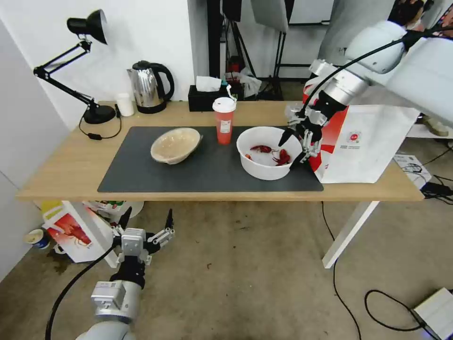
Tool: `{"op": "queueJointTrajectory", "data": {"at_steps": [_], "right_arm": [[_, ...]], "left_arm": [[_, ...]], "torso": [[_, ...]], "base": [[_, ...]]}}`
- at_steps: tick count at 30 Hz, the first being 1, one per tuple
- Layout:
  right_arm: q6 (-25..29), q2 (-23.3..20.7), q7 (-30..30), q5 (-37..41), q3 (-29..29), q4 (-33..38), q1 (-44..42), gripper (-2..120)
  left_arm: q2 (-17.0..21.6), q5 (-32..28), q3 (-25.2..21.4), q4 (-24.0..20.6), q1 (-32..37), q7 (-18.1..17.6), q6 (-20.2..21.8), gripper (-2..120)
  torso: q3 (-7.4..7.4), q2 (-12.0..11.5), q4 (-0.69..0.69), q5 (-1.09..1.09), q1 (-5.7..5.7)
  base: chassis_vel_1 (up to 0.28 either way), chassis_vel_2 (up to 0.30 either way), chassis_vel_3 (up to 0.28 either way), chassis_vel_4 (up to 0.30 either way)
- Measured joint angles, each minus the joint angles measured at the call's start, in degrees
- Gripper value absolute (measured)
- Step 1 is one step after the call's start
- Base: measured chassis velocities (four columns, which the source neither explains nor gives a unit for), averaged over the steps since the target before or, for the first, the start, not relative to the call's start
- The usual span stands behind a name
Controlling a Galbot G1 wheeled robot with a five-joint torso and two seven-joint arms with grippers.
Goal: Pick up the trash from the table and place it into the takeout bag.
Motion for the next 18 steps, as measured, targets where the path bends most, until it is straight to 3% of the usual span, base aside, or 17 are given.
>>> {"op": "queueJointTrajectory", "data": {"at_steps": [8,18], "right_arm": [[0.13,-0.62,-0.01,-1.69,0.34,-1.37,-2.58,100],[1.65,3.05,-0.03,-5.1,3.43,-8.27,-7.01,100]], "left_arm": [[0.0,0.0,0.0,0.0,0.0,0.0,0.0,100],[0.0,0.0,0.0,0.0,0.0,0.0,0.0,100]], "torso": [[0.0,0.0,0.0,0.0,0.0],[0.01,0.0,0.01,0.01,0.0]], "base": [[0.0,0.0,0.0,0.0],[0.0,0.0,0.0,0.0]]}}
